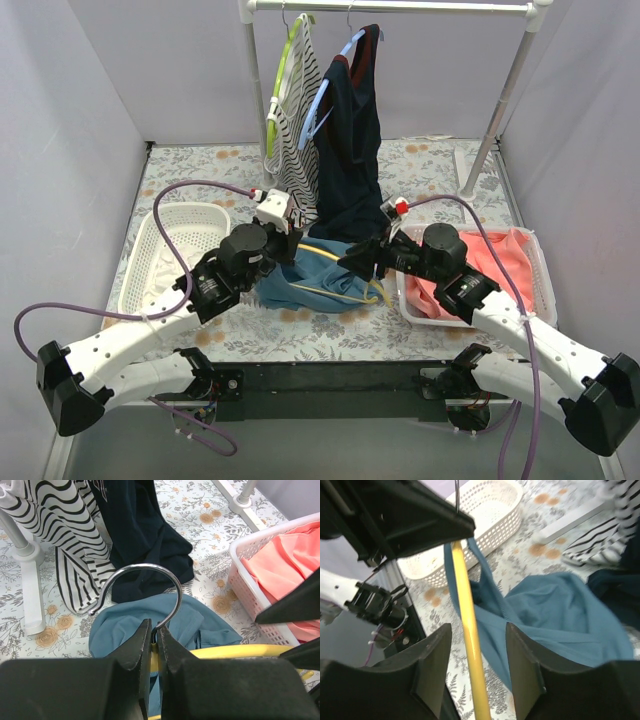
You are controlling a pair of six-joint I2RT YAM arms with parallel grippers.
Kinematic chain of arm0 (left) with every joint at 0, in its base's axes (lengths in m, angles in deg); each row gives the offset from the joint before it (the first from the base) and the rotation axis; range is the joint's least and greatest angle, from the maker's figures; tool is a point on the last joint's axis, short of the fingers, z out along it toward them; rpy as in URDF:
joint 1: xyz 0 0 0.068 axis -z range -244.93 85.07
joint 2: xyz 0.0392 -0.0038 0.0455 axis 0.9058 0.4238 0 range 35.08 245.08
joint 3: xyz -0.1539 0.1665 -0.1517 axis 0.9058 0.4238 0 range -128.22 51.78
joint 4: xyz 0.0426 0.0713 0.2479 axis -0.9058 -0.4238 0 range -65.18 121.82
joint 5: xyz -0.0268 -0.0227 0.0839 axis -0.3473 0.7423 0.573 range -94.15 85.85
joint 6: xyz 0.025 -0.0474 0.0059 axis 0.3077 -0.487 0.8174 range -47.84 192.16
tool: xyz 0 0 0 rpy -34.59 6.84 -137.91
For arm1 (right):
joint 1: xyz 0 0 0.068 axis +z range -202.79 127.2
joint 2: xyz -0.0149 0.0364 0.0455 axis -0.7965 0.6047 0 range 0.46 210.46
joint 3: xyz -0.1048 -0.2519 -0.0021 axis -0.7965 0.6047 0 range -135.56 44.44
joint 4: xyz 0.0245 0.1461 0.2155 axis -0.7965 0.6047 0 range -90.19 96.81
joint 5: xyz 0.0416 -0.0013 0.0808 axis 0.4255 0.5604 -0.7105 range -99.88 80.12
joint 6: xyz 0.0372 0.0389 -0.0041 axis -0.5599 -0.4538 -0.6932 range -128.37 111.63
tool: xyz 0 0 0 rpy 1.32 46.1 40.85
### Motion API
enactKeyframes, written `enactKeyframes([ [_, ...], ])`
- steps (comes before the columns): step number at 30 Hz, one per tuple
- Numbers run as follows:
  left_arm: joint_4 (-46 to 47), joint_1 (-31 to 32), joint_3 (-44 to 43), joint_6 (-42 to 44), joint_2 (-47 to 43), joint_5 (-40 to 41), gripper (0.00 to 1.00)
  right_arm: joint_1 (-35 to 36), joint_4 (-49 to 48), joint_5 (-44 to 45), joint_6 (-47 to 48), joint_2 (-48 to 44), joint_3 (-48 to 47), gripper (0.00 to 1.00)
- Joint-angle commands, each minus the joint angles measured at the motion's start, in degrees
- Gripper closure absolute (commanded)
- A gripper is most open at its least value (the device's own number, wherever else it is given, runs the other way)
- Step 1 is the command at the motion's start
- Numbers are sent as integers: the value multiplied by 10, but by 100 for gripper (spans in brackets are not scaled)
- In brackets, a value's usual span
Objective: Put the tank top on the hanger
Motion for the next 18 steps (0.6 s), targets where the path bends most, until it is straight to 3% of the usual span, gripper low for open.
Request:
enactKeyframes([
  [1,0,7,-3,24,-30,23,100,0,72,83,-1,-37,-67,42],
  [9,-12,15,6,23,-53,12,100,-1,169,247,-55,-59,-93,34],
  [18,-19,18,25,44,-105,-46,100,-43,205,82,-44,113,-147,44],
])
